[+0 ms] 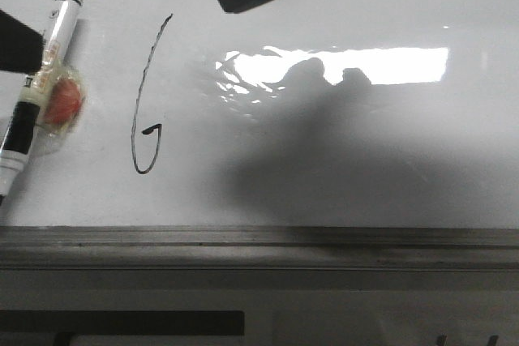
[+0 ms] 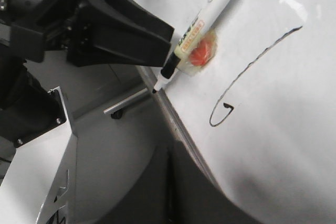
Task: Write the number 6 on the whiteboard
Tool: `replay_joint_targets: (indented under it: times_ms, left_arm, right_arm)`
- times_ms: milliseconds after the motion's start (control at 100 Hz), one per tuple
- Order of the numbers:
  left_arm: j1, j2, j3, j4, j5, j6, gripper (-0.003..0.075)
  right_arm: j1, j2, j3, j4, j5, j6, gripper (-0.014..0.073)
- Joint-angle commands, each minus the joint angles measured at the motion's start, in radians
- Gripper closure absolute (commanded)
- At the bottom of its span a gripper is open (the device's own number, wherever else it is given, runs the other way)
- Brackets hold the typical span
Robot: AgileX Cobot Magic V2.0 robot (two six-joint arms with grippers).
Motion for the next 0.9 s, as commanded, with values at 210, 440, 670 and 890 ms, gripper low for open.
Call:
replay_joint_targets:
  times_ms: [210,440,670,890]
  left_arm:
    - [-0.001,-0.233,-0.031,0.106,-0.061,-0.004,0.0559]
    - [-0.001,-0.434,-0.019,0.218,-0.032,-0.001,0.0739]
    - [-0.001,-0.655,0.084,0.295,-0.023,0.0,0.0739]
    - [-0.001,-0.808,0.179,0.33,-0.008,0.0,0.0739]
  right_arm:
    - [0.001,-0.156,0.023,0.024,-0.173,-0.011,0.0659]
    - [0.001,-0.371,0.209,0.024,-0.351,-0.011,0.0659]
    - [0.001,-0.665,0.427,0.024,-0.446,-0.011,0.0659]
    - [0.001,-0.908,0.579,0.024,-0.445,-0.011,0.0659]
